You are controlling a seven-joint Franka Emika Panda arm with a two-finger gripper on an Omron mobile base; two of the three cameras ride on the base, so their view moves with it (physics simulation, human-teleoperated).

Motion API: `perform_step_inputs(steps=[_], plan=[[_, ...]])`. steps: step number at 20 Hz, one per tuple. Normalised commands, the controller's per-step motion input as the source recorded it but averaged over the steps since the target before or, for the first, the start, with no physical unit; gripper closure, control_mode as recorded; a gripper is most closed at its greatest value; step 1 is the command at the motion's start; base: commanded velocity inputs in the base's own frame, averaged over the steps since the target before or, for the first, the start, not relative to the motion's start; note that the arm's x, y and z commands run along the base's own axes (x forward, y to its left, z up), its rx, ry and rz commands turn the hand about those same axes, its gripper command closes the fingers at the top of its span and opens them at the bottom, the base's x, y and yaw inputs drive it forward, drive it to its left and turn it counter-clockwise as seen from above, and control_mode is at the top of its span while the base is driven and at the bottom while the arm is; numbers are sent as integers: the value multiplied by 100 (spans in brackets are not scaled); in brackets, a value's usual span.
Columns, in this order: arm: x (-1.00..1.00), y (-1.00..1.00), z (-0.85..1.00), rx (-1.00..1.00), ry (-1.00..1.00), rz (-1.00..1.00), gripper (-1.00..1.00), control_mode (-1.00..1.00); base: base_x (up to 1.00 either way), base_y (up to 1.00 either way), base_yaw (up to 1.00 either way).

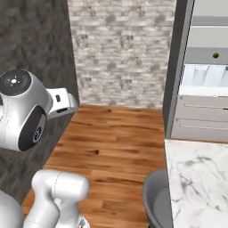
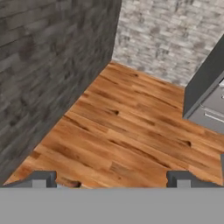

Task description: Grab the lemon and lime from the fridge, place them in the blender, close the lid, and turn on the blender to create a marinade.

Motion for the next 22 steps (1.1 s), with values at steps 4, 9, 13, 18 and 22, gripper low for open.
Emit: perform_step_inputs(steps=[4, 9, 13, 18, 22], plan=[[0, 0, 0, 0, 0, 0, -100, 100, 100, -34, 0], [0, 0, 0, 0, 0, 0, -100, 100, 100, -37, -3], [0, 0, 0, 0, 0, 0, -100, 100, 100, -36, -16], [0, 0, 0, 0, 0, 0, -100, 100, 100, -51, -28], [0, 0, 0, 0, 0, 0, -100, 100, 100, -70, -32]])
